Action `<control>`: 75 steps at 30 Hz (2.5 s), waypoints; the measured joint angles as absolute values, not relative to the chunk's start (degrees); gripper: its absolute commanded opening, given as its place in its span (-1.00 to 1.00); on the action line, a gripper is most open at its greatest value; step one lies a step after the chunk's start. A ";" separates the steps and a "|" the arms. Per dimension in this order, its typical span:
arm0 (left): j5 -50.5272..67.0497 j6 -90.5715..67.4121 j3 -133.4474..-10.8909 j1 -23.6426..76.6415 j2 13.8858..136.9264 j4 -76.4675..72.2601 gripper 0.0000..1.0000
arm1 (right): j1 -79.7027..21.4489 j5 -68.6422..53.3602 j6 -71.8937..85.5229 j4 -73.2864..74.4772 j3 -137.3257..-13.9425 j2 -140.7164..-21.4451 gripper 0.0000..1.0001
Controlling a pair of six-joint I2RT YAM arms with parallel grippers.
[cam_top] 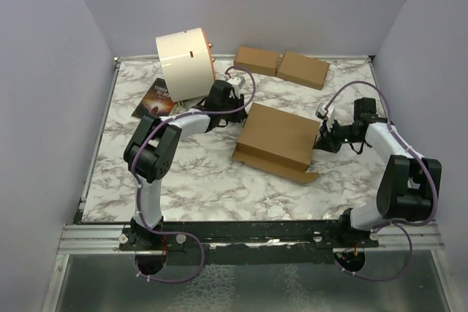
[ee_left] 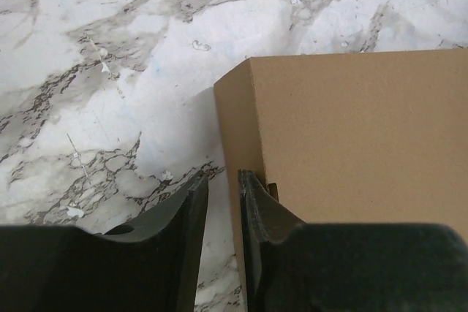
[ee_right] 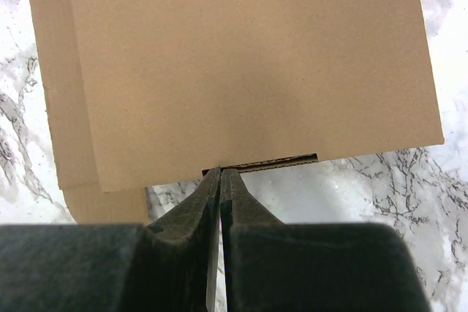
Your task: Fold the paper box
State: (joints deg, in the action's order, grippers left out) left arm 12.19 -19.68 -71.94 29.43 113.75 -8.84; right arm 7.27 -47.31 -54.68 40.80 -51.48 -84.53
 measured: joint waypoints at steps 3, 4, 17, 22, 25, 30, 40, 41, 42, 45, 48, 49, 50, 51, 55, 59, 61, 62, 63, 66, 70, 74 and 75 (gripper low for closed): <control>11.94 -17.76 -71.61 28.97 112.75 -7.55 -0.36 | 7.18 -47.55 -54.48 41.45 -51.81 -84.75 -0.89; 11.53 -17.08 -71.00 28.82 111.92 -6.96 -0.32 | 7.18 -47.66 -54.33 41.63 -52.01 -84.86 -0.89; 11.97 3.77 -53.58 28.91 77.36 -9.87 0.69 | 7.11 -48.29 -57.98 46.33 -53.71 -84.84 -0.69; 24.21 23.31 -43.16 37.63 69.82 -14.79 0.86 | 7.11 -50.28 -61.78 50.98 -55.24 -83.24 -0.59; 27.57 33.08 -40.95 40.91 70.06 -12.01 0.89 | 7.11 -52.49 -63.20 53.04 -55.24 -82.17 -0.57; 27.16 49.60 -40.88 46.81 73.14 -6.94 0.98 | 7.11 -56.97 -62.92 53.67 -55.22 -81.91 -0.51; 24.62 66.85 -39.94 48.99 82.91 -6.70 0.98 | 7.11 -59.86 -60.36 51.72 -54.43 -81.91 -0.44; 24.32 67.70 -39.62 48.99 83.57 -7.20 0.98 | 7.11 -59.77 -59.72 51.27 -54.30 -81.91 -0.44; 24.05 68.27 -39.33 48.99 84.16 -7.66 0.98 | 7.11 -59.51 -58.89 50.54 -54.24 -81.91 -0.44; 23.49 69.45 -38.81 48.99 85.73 -9.32 0.98 | 7.64 -57.74 -54.74 46.96 -54.17 -81.91 -0.50; 23.29 69.14 -38.15 48.99 85.86 -11.40 0.98 | 9.63 -54.48 -48.45 41.65 -54.30 -81.91 -0.70; 23.27 68.82 -37.78 48.99 85.65 -12.19 0.98 | 10.28 -53.01 -46.33 39.66 -54.57 -81.95 -0.75; 23.05 67.85 -37.17 48.99 85.17 -13.02 0.96 | 10.59 -51.35 -44.69 37.91 -54.98 -82.15 -0.79; 22.85 66.63 -36.42 48.99 84.31 -13.67 0.90 | 10.87 -48.95 -42.30 35.27 -55.79 -82.85 -0.85; 21.89 57.87 -33.82 48.99 76.93 -14.20 0.66 | 11.11 -43.31 -39.00 28.97 -61.34 -89.32 -0.92; 20.36 39.79 -34.06 48.99 67.55 -14.20 0.52 | 11.11 -39.40 -38.57 25.04 -68.36 -100.31 -0.93; 19.77 29.80 -33.50 48.99 63.53 -14.81 0.40 | 11.11 -38.02 -38.65 24.73 -69.19 -103.50 -0.93; 19.55 25.06 -32.60 48.99 61.76 -15.53 0.31 | 11.11 -37.60 -38.85 24.80 -69.60 -104.77 -0.93; 19.20 19.57 -30.94 49.04 59.79 -16.86 0.25 | 11.11 -37.26 -38.96 24.84 -70.04 -105.73 -0.93; 17.15 6.02 -25.41 49.17 56.88 -18.81 0.21 | 10.94 -36.99 -40.95 25.80 -71.64 -108.09 -0.93; 12.25 -7.79 -22.57 49.25 59.20 -17.21 0.21 | 10.37 -38.11 -45.23 28.27 -72.03 -108.53 -0.93; 8.73 -16.38 -22.50 49.25 61.76 -15.68 0.26 | 8.99 -40.64 -49.45 30.48 -69.78 -107.39 -0.93; 8.10 -17.91 -22.61 49.25 62.02 -15.14 0.27 | 8.86 -41.25 -50.26 31.14 -69.14 -107.07 -0.93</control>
